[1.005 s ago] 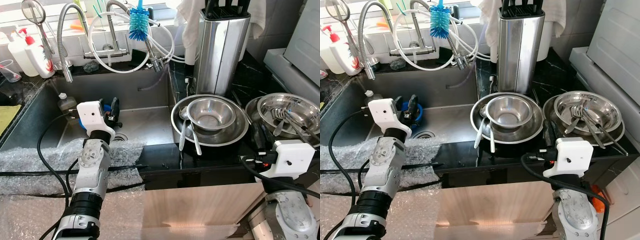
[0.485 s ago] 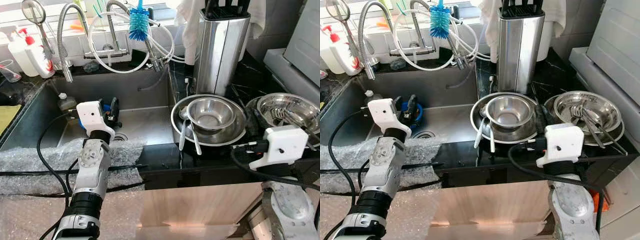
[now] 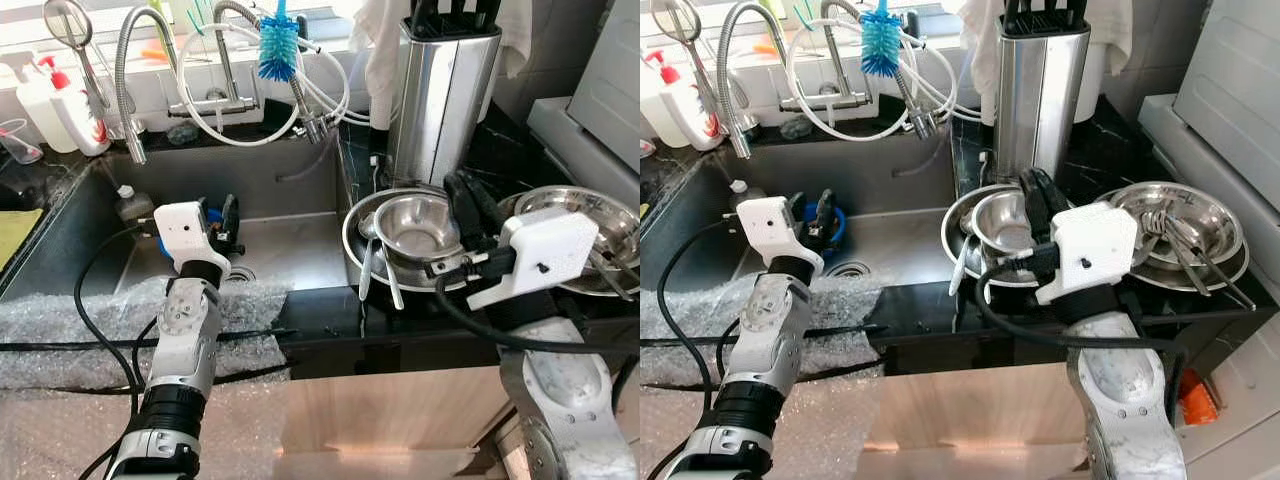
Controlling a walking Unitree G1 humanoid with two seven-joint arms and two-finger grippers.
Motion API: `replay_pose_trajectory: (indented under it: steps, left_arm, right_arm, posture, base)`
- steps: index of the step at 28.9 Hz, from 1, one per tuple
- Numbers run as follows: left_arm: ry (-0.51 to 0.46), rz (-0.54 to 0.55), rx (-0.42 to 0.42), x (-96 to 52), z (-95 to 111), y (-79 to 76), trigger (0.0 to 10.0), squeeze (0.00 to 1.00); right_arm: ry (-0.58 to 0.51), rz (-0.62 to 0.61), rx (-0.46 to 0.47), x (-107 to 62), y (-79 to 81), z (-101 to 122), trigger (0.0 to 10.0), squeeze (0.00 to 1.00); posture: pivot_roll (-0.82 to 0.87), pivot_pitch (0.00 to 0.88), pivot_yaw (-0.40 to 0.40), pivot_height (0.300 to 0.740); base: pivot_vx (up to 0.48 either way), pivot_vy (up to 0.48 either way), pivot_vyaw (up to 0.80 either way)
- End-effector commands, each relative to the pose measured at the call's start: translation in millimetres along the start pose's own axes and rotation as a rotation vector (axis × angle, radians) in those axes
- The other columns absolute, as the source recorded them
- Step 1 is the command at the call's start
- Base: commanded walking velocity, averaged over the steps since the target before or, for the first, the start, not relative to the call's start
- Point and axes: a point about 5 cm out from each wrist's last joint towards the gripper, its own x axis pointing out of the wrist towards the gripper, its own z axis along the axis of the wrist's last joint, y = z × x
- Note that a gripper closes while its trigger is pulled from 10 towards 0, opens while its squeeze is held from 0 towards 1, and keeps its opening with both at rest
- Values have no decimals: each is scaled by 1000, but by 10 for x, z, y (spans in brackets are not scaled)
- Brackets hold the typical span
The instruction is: Kitchen organization
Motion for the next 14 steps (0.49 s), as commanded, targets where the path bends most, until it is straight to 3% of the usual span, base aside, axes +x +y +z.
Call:
replay_pose_trajectory:
  steps: [1, 5, 14]
  left_arm:
    - [-10, 5, 17, -12, 10, 18, 10000, 0]
    - [-11, 7, 16, -10, 9, 16, 10000, 0]
    - [-10, 9, 15, -14, 7, 21, 10000, 0]
  right_arm:
    - [-34, 4, 25, 20, 16, 97, 10000, 0]
    - [-42, -33, 83, 60, -15, 121, 10000, 0]
    - [-30, -45, 74, 70, -65, 129, 10000, 0]
  posture:
    - [-88, 49, 78, 740]
    - [-86, 47, 76, 740]
    - [-86, 49, 78, 740]
  base:
    - [0, 0, 0]
    - [0, 0, 0]
    - [0, 0, 0]
